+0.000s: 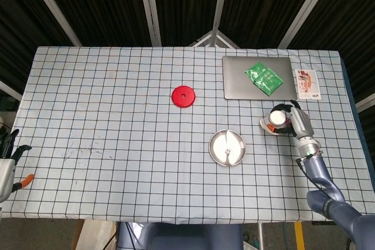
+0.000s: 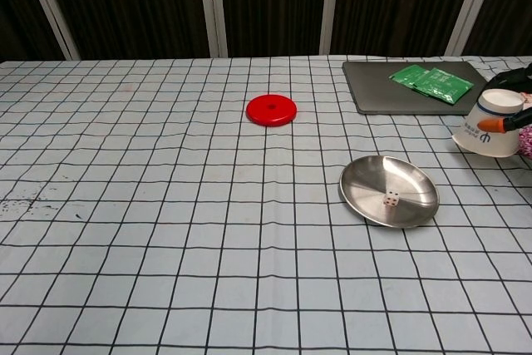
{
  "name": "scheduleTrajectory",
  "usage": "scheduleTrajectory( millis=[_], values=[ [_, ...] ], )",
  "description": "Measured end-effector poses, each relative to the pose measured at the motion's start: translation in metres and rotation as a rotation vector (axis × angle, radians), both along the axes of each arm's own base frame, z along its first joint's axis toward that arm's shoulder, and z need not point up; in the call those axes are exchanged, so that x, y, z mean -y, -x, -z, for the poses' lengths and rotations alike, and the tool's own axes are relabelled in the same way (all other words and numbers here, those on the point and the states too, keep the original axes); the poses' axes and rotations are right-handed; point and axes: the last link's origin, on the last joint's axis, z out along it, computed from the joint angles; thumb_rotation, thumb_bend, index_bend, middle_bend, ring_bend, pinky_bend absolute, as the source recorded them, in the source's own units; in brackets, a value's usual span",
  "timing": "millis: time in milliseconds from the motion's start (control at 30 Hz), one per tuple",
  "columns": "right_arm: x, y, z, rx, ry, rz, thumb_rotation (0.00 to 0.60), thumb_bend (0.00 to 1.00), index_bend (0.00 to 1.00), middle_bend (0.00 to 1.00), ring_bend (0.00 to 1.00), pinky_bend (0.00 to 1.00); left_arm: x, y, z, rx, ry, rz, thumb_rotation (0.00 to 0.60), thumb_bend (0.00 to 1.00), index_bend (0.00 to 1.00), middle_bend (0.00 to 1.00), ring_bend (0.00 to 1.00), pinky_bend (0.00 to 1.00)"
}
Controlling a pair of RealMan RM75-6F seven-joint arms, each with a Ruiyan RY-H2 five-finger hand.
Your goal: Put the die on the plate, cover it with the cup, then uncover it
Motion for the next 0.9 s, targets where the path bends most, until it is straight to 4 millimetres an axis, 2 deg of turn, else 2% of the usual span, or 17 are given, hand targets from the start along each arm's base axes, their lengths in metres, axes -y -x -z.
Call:
scheduleTrajectory(
  millis=[267,367,467,700,900],
  values=[
    [0.0,0.007,0.007,0.072,-0.021,0.031,0.6,0.21,0.33,0.17,0.11,0.0,0.0,0.0,0.001,-0.003,0.001,-0.004,0.6,0.23,0.31,0.0,0.0,0.13],
    [-0.001,0.007,0.008,0.11,-0.05,0.042,0.6,0.14,0.26,0.12,0.08,0.0,-0.001,0.0,0.002,-0.006,0.003,-0.003,0.6,0.23,0.31,0.0,0.0,0.13],
    [-0.002,0.009,0.007,0.13,-0.083,0.053,0.6,0.11,0.22,0.09,0.07,0.0,-0.001,0.0,0.002,-0.006,0.004,-0.003,0.6,0.23,0.31,0.0,0.0,0.13],
    [-0.006,0.004,-0.003,0.15,-0.091,0.02,0.6,0.11,0.19,0.07,0.05,0.0,-0.001,0.0,0.001,-0.002,0.0,-0.004,0.6,0.23,0.31,0.0,0.0,0.13],
    [-0.021,-0.005,-0.032,0.142,-0.015,-0.095,0.6,0.11,0.19,0.06,0.05,0.0,-0.003,0.001,0.001,0.004,0.006,-0.005,0.6,0.23,0.31,0.0,0.0,0.13]
  ],
)
